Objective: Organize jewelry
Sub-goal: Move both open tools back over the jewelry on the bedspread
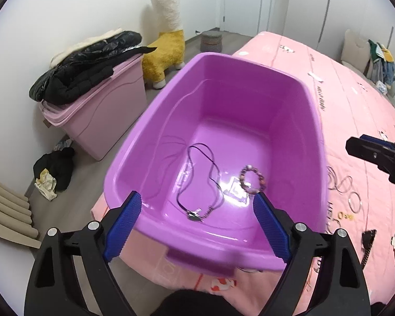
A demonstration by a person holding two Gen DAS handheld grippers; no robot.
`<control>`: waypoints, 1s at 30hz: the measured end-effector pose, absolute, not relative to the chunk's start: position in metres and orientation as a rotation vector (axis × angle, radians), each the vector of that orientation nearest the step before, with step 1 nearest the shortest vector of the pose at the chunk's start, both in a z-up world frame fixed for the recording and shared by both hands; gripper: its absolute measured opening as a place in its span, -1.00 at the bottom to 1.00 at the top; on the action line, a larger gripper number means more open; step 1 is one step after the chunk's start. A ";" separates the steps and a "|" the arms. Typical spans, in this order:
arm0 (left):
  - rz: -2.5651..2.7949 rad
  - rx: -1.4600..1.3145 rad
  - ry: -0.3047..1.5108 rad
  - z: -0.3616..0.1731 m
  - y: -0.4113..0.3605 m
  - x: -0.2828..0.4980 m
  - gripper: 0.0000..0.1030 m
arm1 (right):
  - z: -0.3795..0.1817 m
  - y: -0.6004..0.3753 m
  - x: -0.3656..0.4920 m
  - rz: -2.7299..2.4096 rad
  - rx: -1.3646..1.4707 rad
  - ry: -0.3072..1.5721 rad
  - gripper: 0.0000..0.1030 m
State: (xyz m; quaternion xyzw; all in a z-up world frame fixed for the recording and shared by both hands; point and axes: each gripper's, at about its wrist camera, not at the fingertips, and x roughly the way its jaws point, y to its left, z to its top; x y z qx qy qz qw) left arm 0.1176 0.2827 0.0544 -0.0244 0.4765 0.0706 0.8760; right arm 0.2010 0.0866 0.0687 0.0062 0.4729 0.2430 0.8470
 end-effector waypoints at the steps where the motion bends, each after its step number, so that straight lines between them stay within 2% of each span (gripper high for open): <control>1: 0.139 -0.048 0.990 0.056 0.278 0.114 0.66 | 0.069 0.078 0.195 0.503 0.016 0.995 0.28; 5: 0.103 -0.036 0.972 0.062 0.251 0.093 0.83 | 0.063 0.046 0.162 0.458 0.021 1.001 0.28; 17: -0.022 -0.033 0.964 0.053 0.159 0.039 0.88 | 0.022 -0.103 0.051 0.192 0.173 1.005 0.34; 30: -0.034 -0.073 1.052 0.009 0.111 0.011 0.88 | -0.009 -0.185 -0.029 0.008 0.221 0.999 0.34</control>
